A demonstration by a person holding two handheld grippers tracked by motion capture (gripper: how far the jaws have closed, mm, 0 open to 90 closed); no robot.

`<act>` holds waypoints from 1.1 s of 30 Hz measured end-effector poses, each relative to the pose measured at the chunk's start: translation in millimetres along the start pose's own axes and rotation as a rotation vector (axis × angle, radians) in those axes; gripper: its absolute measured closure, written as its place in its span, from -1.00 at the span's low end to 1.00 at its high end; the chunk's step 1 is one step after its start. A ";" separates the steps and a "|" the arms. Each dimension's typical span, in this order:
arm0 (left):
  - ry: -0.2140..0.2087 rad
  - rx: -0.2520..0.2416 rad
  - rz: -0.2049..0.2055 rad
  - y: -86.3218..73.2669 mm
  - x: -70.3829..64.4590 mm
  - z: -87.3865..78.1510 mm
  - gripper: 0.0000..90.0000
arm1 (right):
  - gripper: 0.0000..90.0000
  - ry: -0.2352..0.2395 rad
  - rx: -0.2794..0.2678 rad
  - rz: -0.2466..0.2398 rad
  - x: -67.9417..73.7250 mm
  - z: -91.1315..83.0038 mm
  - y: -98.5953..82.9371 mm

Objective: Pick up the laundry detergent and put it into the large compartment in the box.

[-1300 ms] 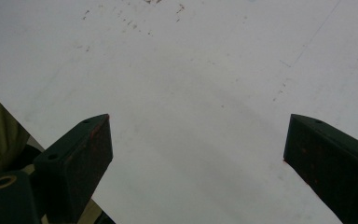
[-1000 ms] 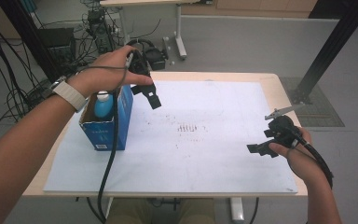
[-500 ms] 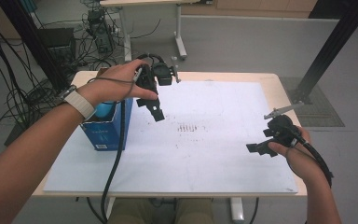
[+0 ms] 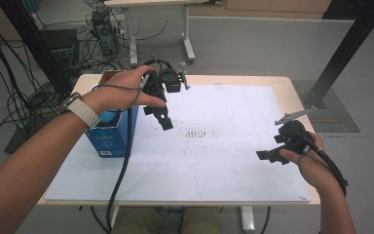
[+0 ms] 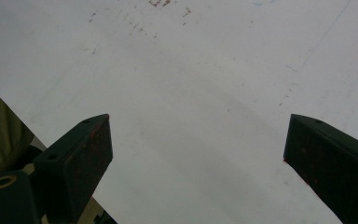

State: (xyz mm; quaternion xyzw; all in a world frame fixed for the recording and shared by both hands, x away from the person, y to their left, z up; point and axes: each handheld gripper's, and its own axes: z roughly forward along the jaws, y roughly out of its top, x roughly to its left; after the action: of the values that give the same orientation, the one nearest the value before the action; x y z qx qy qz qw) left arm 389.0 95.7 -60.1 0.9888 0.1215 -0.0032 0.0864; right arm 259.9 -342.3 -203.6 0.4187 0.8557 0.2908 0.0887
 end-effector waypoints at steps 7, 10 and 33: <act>-0.005 -0.005 -0.008 0.1 0.5 0.9 -0.84 | -0.83 0.002 0.001 -0.002 -1.0 0.7 -1.3; -0.006 -0.006 -0.007 0.1 0.8 1.7 -0.84 | -0.83 0.000 0.001 0.001 -1.5 0.0 -1.8; -0.002 -0.012 -0.020 -2.1 2.0 1.9 -0.84 | -0.83 0.001 0.001 0.002 -1.5 0.5 -2.6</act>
State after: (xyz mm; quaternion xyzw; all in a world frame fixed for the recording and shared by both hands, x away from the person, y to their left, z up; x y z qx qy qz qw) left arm 390.5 97.9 -62.4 0.9870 0.1315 -0.0043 0.0924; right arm 259.4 -344.4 -205.6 0.4194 0.8556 0.2904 0.0879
